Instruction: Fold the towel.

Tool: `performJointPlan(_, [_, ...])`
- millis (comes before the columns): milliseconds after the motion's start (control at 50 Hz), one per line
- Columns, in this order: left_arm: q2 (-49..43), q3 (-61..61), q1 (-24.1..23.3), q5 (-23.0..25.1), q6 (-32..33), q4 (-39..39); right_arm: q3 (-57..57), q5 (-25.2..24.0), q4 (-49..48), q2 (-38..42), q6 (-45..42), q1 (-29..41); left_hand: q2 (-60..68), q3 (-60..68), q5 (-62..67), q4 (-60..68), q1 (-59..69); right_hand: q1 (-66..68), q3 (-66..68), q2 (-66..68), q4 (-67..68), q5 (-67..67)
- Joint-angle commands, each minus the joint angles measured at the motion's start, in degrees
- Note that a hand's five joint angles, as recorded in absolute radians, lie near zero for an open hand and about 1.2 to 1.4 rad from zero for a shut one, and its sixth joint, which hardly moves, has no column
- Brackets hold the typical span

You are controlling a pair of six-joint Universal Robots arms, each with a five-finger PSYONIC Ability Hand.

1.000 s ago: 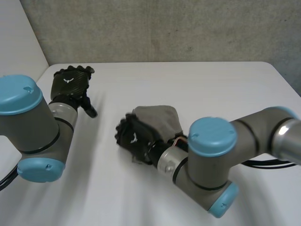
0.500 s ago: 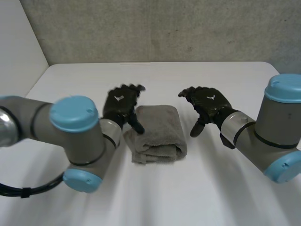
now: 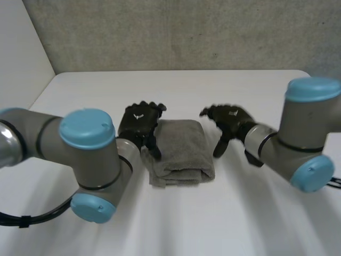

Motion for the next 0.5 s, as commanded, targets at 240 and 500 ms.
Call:
performJointPlan(240, [25.1,-1.1,7.5,0.0,-0.2,-12.5,5.7,11.7,0.9,-28.1,2.5,-4.2,-4.0,-3.5,-12.3,-4.5,-4.5,-3.0,-4.5,-5.0,-4.7,-3.6])
performJointPlan(500, [29.9,-3.9,8.8,-0.2,-0.2,-15.7,8.0,12.0,3.7,-30.8,2.4,-6.1,-4.0,-3.5,-12.3,-4.5,-4.5,-3.0,-4.5,-5.0,-4.7,-3.6])
